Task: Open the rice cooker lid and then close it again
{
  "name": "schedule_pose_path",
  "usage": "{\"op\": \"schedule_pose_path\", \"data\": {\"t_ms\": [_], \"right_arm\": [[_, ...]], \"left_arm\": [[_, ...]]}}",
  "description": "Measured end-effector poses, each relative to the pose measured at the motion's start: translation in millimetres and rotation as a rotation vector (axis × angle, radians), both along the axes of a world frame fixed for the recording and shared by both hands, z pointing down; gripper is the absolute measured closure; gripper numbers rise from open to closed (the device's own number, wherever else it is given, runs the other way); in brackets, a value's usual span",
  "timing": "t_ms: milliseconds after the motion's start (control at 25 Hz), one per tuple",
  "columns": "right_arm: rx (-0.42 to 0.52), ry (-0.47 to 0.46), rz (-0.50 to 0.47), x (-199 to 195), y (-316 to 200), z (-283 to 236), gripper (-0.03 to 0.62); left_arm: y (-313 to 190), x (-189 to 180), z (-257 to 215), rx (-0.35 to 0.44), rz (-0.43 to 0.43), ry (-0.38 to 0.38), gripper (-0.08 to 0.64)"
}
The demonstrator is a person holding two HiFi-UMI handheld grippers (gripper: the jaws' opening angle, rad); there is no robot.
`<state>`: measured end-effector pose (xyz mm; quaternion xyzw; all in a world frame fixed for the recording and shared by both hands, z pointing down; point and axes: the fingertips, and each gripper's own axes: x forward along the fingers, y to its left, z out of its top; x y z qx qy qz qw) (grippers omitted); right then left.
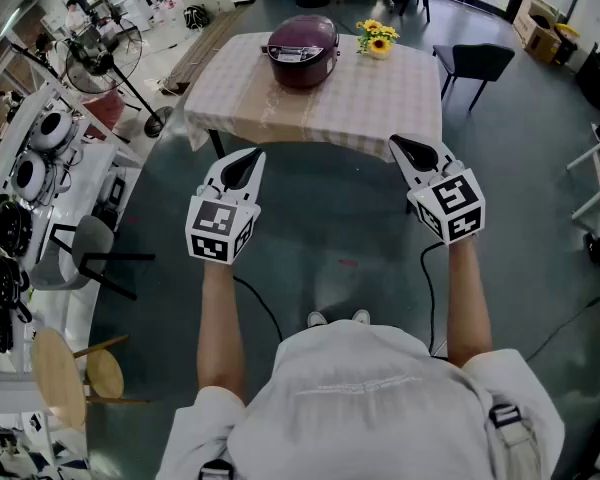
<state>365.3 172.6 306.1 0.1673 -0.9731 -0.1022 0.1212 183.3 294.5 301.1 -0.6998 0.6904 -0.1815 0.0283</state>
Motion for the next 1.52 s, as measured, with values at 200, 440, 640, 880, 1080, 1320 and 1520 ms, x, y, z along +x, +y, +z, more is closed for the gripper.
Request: {"op": "schedule_pose_path", "data": {"t_ms": [200,440,640,880,1080,1320,1520], "right_arm": [[0.027,0.003,0.005,-9,-2,-4,0.568],[-0.032,-0.046,0.014,-21,1,-4,0.566],[-0.015,-0.005,-0.017,-41,12,3,0.568],[-0.03,0.003,-0.056,-65,26,3,0.446],[-0.015,0.024,-0.063,-80,40,5,0.383],[-0.038,0.02,-0.049,-83,52,7,0.345],[-0.056,0.013,-0.052,-96,42,9,0.391]], "left_arm": [[2,-4,-2,0.009,-0.002,-0.002,0.545],[10,-10,8,-0.007,-0.007,-0.002,0.545],[16,-24,15,-0.016,-0.009,0.004,0.545],[27,-49,17,-0.024,-0.016,-0.01,0.541],[33,-67,20,-0.014,0.006,0.0,0.46],[36,-76,23,-0.004,0.025,0.01,0.4],[32,-87,31,-0.02,0.014,0.021,0.4]]}}
